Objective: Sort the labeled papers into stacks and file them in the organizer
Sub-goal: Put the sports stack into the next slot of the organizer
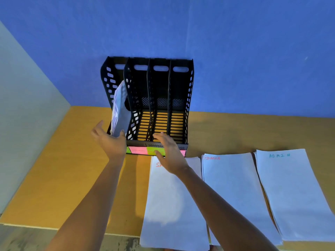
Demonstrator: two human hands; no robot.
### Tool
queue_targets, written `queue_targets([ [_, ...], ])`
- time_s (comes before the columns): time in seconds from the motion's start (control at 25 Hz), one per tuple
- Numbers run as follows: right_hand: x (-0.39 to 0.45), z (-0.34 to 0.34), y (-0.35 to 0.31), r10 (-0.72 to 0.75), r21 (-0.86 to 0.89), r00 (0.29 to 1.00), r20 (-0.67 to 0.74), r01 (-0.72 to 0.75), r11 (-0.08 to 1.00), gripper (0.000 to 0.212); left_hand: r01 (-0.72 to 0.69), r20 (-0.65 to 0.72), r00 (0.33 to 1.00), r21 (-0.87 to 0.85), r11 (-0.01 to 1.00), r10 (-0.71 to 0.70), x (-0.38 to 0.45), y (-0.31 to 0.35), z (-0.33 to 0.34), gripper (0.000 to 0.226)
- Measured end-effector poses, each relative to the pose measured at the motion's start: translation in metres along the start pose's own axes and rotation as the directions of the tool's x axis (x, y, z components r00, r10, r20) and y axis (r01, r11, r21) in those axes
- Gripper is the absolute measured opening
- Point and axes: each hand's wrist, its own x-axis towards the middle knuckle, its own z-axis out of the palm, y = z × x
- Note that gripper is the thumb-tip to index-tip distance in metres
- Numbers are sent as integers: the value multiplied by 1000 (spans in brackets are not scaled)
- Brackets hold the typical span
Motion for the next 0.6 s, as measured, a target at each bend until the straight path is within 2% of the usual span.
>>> queue_targets([
  [0.08,-15,-12,8,51,105,981,-185,-32,994,45,30,-97,995,8,1000,-30,-30,-3,0,67],
  [0.12,-27,-16,15,112,151,946,-303,-68,986,41,67,-119,991,3,998,-66,-47,-5,1,62],
  [0.2,-53,-21,29,322,265,819,-475,-216,940,35,194,-52,980,18,981,-193,-83,-14,6,52],
  [0.24,-67,-21,35,434,320,749,-500,-306,897,34,276,20,961,50,960,-277,-99,-21,9,48],
  [0.28,-80,-19,39,521,353,699,-489,-388,852,34,363,105,922,104,926,-373,-113,-28,12,45],
  [0.32,-93,-16,44,576,356,679,-455,-454,816,35,432,192,865,186,882,-464,-127,-35,15,45],
  [0.4,-115,-7,51,634,305,689,-351,-556,773,37,454,333,766,326,829,-550,-149,-41,18,41],
  [0.48,-132,1,53,658,228,714,-241,-617,753,43,448,388,734,339,827,-557,-162,-39,16,32],
  [0.6,-150,8,56,609,105,773,-178,-600,793,51,464,425,694,353,812,-581,-166,-36,12,34],
])
